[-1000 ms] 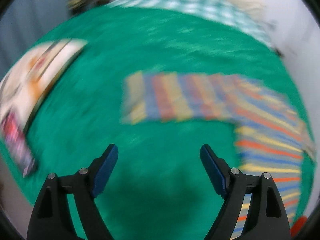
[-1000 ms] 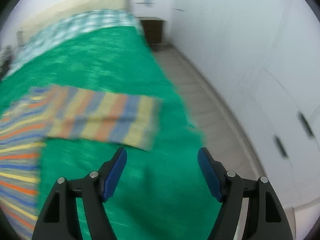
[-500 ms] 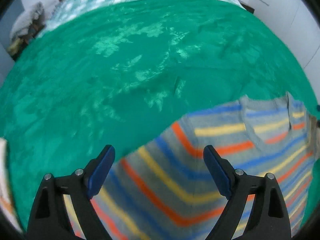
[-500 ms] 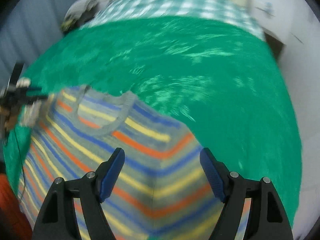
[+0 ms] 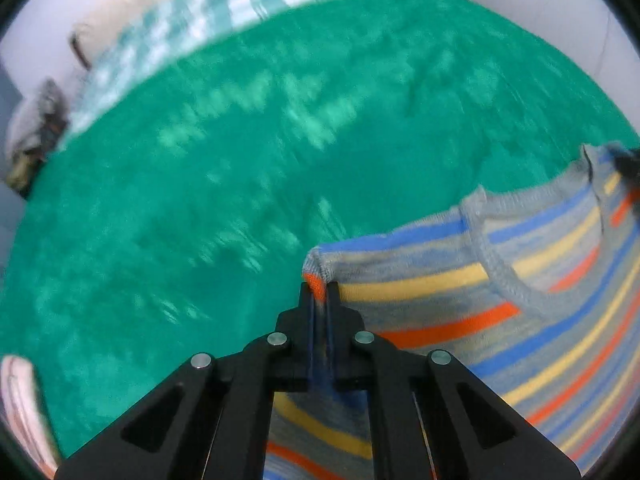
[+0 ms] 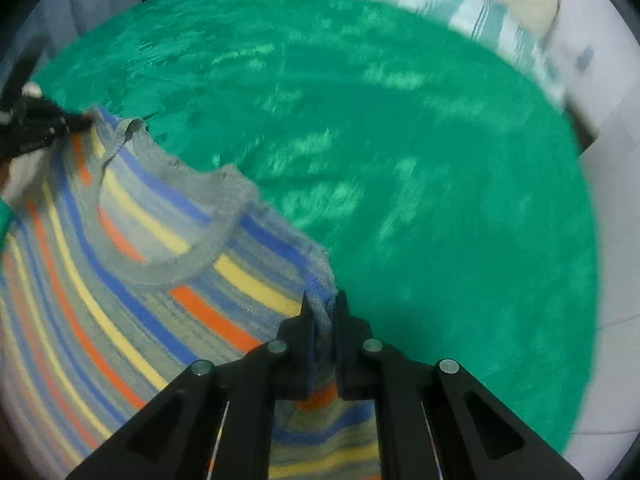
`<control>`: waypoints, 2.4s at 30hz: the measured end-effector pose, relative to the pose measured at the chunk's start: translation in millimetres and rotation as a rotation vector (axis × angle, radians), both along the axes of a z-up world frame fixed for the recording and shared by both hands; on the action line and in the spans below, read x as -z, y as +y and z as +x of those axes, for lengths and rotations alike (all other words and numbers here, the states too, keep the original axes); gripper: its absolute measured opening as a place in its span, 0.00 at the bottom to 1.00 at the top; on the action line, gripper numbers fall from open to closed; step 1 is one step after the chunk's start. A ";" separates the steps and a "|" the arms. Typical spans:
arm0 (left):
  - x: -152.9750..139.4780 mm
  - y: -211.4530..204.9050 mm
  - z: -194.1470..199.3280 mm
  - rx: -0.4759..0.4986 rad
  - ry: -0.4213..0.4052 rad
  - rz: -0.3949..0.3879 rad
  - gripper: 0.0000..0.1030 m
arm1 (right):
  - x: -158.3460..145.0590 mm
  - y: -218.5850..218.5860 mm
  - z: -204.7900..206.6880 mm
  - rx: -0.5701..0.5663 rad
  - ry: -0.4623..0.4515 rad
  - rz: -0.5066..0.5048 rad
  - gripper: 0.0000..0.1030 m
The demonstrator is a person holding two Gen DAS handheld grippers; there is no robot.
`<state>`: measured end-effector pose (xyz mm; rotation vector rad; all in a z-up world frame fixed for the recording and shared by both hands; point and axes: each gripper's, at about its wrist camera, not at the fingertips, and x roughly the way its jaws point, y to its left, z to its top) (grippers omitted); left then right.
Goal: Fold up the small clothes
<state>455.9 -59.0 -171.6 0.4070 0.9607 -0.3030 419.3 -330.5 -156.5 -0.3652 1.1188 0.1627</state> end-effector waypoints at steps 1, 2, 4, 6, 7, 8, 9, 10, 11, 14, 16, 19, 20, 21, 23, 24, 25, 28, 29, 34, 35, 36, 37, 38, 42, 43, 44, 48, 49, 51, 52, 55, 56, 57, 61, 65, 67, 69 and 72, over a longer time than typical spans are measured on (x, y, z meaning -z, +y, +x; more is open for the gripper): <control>-1.9 0.8 0.6 -0.026 -0.031 0.002 0.03 | -6.2 4.0 -0.3 0.009 -0.049 -0.029 0.06; 0.8 2.5 4.2 -0.050 -0.041 0.004 0.03 | -9.9 6.2 1.2 0.020 -0.089 -0.041 0.06; 17.3 6.7 11.3 -0.095 -0.030 0.021 0.03 | -9.3 5.0 7.0 0.048 -0.119 -0.058 0.06; 31.9 9.2 10.5 -0.112 -0.006 0.038 0.04 | 12.0 3.3 15.1 0.078 -0.070 -0.080 0.06; 34.9 6.9 7.1 -0.112 -0.021 0.049 0.05 | 21.4 4.1 16.2 0.080 -0.049 -0.090 0.06; 37.0 5.0 3.9 -0.114 -0.034 0.060 0.09 | 28.4 6.0 15.5 0.079 -0.051 -0.102 0.07; 35.6 5.1 -0.1 -0.125 -0.046 0.068 0.17 | 28.5 5.2 14.4 0.082 -0.062 -0.101 0.08; 30.9 7.0 -3.9 -0.136 -0.046 0.061 0.26 | 27.0 3.7 13.6 0.093 -0.069 -0.085 0.19; 28.1 10.7 -0.4 -0.152 -0.041 0.060 0.55 | 23.3 -1.7 12.4 0.112 -0.068 -0.049 0.31; -7.2 32.5 -26.6 -0.226 -0.110 0.022 0.73 | -0.8 -21.0 1.6 0.190 -0.110 -0.021 0.83; -29.8 51.0 -50.0 -0.236 -0.114 -0.051 0.74 | -26.4 -33.8 -20.9 0.211 -0.174 -0.017 0.83; -67.6 82.2 -113.9 -0.232 -0.158 -0.121 0.81 | -61.7 -51.9 -76.2 0.254 -0.249 -0.026 0.84; -80.3 93.0 -140.7 -0.225 -0.171 -0.141 0.84 | -72.7 -54.8 -102.9 0.257 -0.278 -0.027 0.84; -88.6 102.9 -156.0 -0.221 -0.178 -0.157 0.88 | -79.7 -57.3 -122.2 0.263 -0.300 -0.027 0.85; -106.2 121.0 -207.4 -0.212 -0.180 -0.190 0.94 | -96.6 -57.5 -174.7 0.271 -0.350 -0.019 0.91; -106.7 129.9 -220.2 -0.216 -0.170 -0.195 0.95 | -103.1 -56.0 -201.4 0.276 -0.368 -0.011 0.93; -109.1 135.9 -241.4 -0.216 -0.156 -0.204 0.95 | -108.2 -53.0 -230.8 0.285 -0.388 -0.002 0.94; -98.3 151.9 -285.3 -0.239 -0.119 -0.221 0.98 | -109.0 -44.5 -304.0 0.323 -0.438 0.043 0.99; -86.1 157.9 -296.4 -0.267 -0.108 -0.223 0.98 | -104.4 -41.4 -321.9 0.333 -0.448 0.051 0.99; -19.2 187.1 -274.6 -0.454 -0.049 -0.245 0.97 | -41.9 -38.4 -364.8 0.456 -0.361 0.108 0.99; -10.4 194.1 -267.4 -0.494 -0.057 -0.265 0.97 | -29.2 -43.1 -359.3 0.488 -0.337 0.124 0.99; -6.2 199.7 -268.2 -0.515 -0.057 -0.277 0.97 | -23.9 -49.6 -355.1 0.517 -0.332 0.126 0.99; 1.0 202.4 -258.7 -0.538 -0.057 -0.283 0.97 | -19.0 -54.0 -349.4 0.540 -0.327 0.131 0.99; 7.6 203.9 -244.9 -0.561 -0.062 -0.277 0.97 | -15.6 -62.1 -337.0 0.574 -0.325 0.149 0.99; 28.1 201.0 -215.9 -0.594 -0.134 -0.163 1.00 | -0.2 -78.8 -304.4 0.633 -0.327 0.146 0.99; 44.7 201.9 -208.8 -0.602 -0.098 -0.133 1.00 | 11.2 -81.1 -296.9 0.653 -0.314 0.120 0.99; 69.3 204.1 -201.5 -0.605 -0.025 -0.116 1.00 | 25.8 -83.8 -289.6 0.668 -0.266 0.104 1.00; 72.5 218.6 -220.1 -0.598 -0.119 -0.264 1.00 | 36.8 -82.7 -296.4 0.668 -0.288 0.101 1.00; 72.6 218.1 -220.2 -0.597 -0.116 -0.261 1.00 | 38.1 -83.3 -296.3 0.668 -0.287 0.103 1.00; 72.8 214.7 -218.5 -0.597 -0.112 -0.240 1.00 | 38.6 -85.4 -295.4 0.670 -0.280 0.111 1.00; 72.5 213.5 -218.8 -0.597 -0.114 -0.233 1.00 | 38.6 -85.8 -296.1 0.670 -0.282 0.112 1.00; 72.0 211.3 -219.5 -0.596 -0.112 -0.241 1.00 | 38.4 -85.9 -295.9 0.669 -0.281 0.108 1.00; 72.9 211.5 -218.9 -0.596 -0.112 -0.242 1.00 | 38.0 -86.4 -296.3 0.670 -0.281 0.109 1.00; 73.1 210.8 -218.8 -0.597 -0.112 -0.240 1.00 | 38.8 -84.8 -296.1 0.669 -0.281 0.110 1.00; 73.3 212.0 -219.3 -0.598 -0.112 -0.241 1.00 | 39.9 -83.4 -295.2 0.669 -0.281 0.109 1.00; 73.0 211.7 -219.8 -0.598 -0.112 -0.242 1.00 | 39.9 -83.1 -295.7 0.669 -0.281 0.109 1.00; 73.1 211.7 -219.7 -0.598 -0.112 -0.240 1.00 | 39.8 -82.9 -295.3 0.669 -0.281 0.108 1.00; 73.3 212.0 -219.5 -0.598 -0.112 -0.241 1.00 | 39.8 -83.2 -295.1 0.669 -0.281 0.109 1.00; 73.2 212.0 -219.6 -0.598 -0.112 -0.241 1.00 | 39.9 -83.2 -295.1 0.669 -0.281 0.109 1.00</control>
